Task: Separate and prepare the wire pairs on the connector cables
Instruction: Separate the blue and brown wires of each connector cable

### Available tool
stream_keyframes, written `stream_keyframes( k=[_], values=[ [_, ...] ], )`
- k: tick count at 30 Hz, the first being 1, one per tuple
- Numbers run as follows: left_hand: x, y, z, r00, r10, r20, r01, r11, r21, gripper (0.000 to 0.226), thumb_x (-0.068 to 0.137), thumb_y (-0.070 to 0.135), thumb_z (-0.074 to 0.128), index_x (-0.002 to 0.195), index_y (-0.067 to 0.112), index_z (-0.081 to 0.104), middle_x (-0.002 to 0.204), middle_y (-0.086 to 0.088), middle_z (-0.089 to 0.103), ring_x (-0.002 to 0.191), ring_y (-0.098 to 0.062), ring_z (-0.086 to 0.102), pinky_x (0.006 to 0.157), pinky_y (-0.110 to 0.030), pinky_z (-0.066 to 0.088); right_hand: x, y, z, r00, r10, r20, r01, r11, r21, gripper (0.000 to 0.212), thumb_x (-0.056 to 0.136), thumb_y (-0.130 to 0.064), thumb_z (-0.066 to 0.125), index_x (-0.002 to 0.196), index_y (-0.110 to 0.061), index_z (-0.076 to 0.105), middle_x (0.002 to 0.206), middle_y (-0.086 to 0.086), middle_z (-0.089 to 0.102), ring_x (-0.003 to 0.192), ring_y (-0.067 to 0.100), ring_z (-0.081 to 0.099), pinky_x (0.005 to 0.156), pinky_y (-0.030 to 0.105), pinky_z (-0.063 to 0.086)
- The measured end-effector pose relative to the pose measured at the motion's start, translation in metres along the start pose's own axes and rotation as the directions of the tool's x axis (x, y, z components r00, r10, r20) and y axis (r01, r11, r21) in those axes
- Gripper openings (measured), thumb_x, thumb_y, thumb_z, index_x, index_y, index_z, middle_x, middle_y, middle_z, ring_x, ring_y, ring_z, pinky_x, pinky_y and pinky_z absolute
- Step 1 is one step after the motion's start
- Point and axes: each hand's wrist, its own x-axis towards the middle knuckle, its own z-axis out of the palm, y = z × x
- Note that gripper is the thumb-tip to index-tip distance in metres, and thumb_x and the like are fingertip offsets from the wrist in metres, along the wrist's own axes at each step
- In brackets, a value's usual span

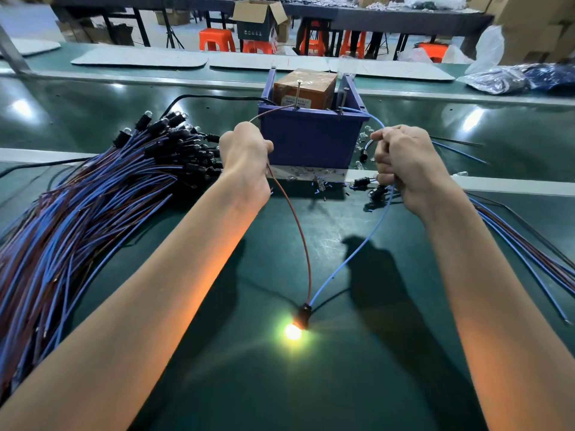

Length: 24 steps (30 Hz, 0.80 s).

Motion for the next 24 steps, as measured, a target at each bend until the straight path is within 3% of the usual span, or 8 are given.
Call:
stream_keyframes(
  k=[15,18,20,22,24],
  values=[
    [-0.001,0.001,-0.003,1.000,0.018,0.022,-0.018,1.000,0.018,0.025,0.089,0.006,0.027,0.077,0.017,0.045,0.052,0.004,0.042,0.049,-0.011,0.027,0.046,-0.022,0.022,-0.002,-0.003,-0.004,1.000,-0.001,0.029,0.001,1.000,0.009,0.024,0.095,-0.004,0.029,0.082,-0.014,0.046,0.038,-0.011,0.035,0.031,0.002,0.025,0.032,0.014,0.022],
    [-0.002,-0.001,0.000,0.979,0.103,0.174,-0.133,0.976,0.170,0.029,0.094,0.010,0.033,0.075,0.019,0.054,0.050,0.006,0.049,0.042,-0.007,0.032,0.034,-0.014,0.022,-0.005,-0.006,-0.002,0.992,0.026,0.123,-0.024,1.000,-0.014,0.023,0.099,-0.008,0.036,0.082,-0.013,0.049,0.046,-0.003,0.038,0.036,0.007,0.033,0.036,0.016,0.034],
    [-0.006,-0.004,0.006,0.933,0.175,0.316,-0.268,0.922,0.281,0.031,0.095,0.015,0.042,0.072,0.021,0.061,0.047,0.008,0.057,0.035,-0.002,0.041,0.033,-0.011,0.026,-0.010,-0.008,0.002,0.966,0.061,0.250,-0.045,0.996,-0.071,0.026,0.102,-0.020,0.041,0.083,-0.011,0.056,0.049,-0.002,0.051,0.042,0.010,0.049,0.044,0.021,0.049],
    [-0.014,-0.011,0.012,0.849,0.244,0.468,-0.437,0.823,0.363,0.031,0.095,0.019,0.046,0.071,0.020,0.065,0.052,0.006,0.064,0.036,0.001,0.048,0.042,-0.012,0.036,-0.016,-0.011,0.007,0.913,0.099,0.395,-0.061,0.992,-0.109,0.034,0.101,-0.033,0.045,0.082,-0.011,0.061,0.060,0.000,0.060,0.055,0.012,0.061,0.055,0.024,0.055],
    [-0.020,-0.019,0.018,0.760,0.244,0.602,-0.595,0.633,0.495,0.028,0.095,0.022,0.046,0.077,0.019,0.067,0.065,0.001,0.068,0.048,-0.005,0.058,0.058,-0.022,0.045,-0.021,-0.012,0.011,0.875,0.089,0.475,-0.020,0.989,-0.148,0.035,0.099,-0.037,0.049,0.079,-0.012,0.063,0.066,0.002,0.060,0.061,0.012,0.059,0.061,0.025,0.057]
  ],
)
